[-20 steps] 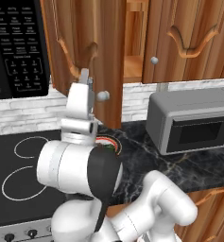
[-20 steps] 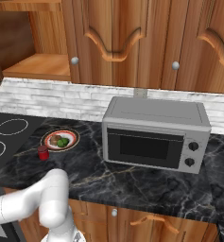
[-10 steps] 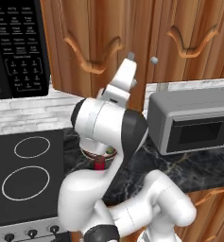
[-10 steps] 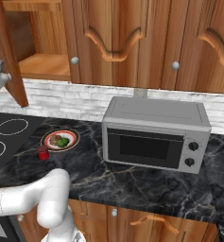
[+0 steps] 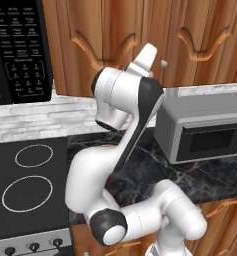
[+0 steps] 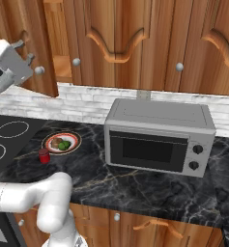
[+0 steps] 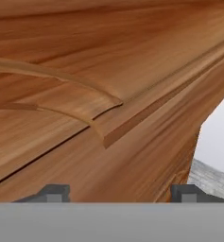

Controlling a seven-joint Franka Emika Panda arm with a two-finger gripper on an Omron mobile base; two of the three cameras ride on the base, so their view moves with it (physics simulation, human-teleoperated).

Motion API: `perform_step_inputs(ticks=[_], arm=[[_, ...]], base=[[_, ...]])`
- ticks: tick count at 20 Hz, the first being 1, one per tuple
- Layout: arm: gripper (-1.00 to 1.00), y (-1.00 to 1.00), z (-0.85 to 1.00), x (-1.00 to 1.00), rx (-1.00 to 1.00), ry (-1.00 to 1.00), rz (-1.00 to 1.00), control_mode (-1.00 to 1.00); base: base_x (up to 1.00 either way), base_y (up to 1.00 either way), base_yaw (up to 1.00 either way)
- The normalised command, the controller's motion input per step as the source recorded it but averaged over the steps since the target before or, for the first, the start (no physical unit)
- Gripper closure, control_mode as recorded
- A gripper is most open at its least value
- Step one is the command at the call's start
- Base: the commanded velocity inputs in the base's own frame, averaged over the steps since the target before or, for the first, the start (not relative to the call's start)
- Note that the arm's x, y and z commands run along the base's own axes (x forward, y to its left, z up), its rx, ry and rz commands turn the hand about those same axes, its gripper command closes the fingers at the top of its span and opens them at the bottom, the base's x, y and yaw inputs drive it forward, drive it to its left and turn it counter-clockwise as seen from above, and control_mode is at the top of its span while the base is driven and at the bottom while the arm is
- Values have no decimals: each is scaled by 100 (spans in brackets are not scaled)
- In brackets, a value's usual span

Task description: Pick the avocado and bread from the counter and place them on the plate. Then pick the jam from the cabinet and place it next to the plate. Lastly close the cabinet door.

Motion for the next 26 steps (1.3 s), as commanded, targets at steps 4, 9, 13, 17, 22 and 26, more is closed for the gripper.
perform_step_inputs(ticks=[4, 9, 13, 17, 22, 26], arm=[[-100, -52, 0, 100, 11, 20, 0, -100], [-100, -49, 0, 100, 10, 24, 0, -100], [-100, -44, -3, 100, 8, 25, 0, -100], [-100, -36, -8, 100, 4, 27, 0, -100], [-100, -18, -4, 70, 3, 26, 1, -100], [-100, 36, 4, -52, 1, 15, 16, -100]], base=[[0, 0, 0], [0, 0, 0], [0, 0, 0], [0, 0, 0], [0, 0, 0], [0, 0, 0]])
